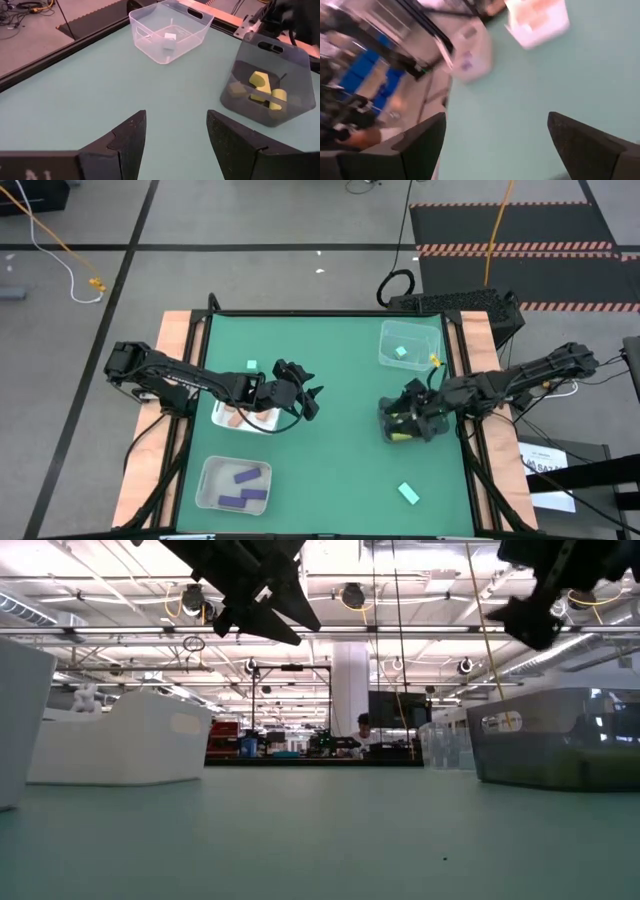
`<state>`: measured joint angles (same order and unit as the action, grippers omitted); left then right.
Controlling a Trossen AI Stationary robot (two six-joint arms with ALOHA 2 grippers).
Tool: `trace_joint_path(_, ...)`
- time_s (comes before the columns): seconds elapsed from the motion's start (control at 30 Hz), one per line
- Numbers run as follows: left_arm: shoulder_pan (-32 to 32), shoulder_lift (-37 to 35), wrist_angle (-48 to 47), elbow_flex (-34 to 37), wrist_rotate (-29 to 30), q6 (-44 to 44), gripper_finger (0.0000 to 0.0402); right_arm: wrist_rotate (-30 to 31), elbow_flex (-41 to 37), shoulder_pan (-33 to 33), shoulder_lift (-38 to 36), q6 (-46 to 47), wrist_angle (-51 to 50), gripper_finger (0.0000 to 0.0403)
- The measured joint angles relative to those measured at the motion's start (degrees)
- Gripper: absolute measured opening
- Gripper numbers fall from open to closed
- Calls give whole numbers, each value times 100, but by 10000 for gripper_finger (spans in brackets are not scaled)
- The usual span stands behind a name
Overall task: Sort & place blocks by color
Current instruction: Put the bottom blue block into the transparent bin
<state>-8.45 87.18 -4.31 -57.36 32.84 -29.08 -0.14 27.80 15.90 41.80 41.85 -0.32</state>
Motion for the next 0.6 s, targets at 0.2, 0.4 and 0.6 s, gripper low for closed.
trace_joint_path(0.2, 11, 0, 2, 0, 0, -11, 209, -10, 89, 292, 504, 601, -320, 338)
trace_joint_path(0.4, 17, 1, 21, 0, 2, -26, 209, 39, 1180, 732, 1255, 455, -1535, 338)
trace_joint_path(0.6, 15, 0, 17, 0, 2, -105, 209, 326, 2215, 1143, 2198, 802, -3574, 338)
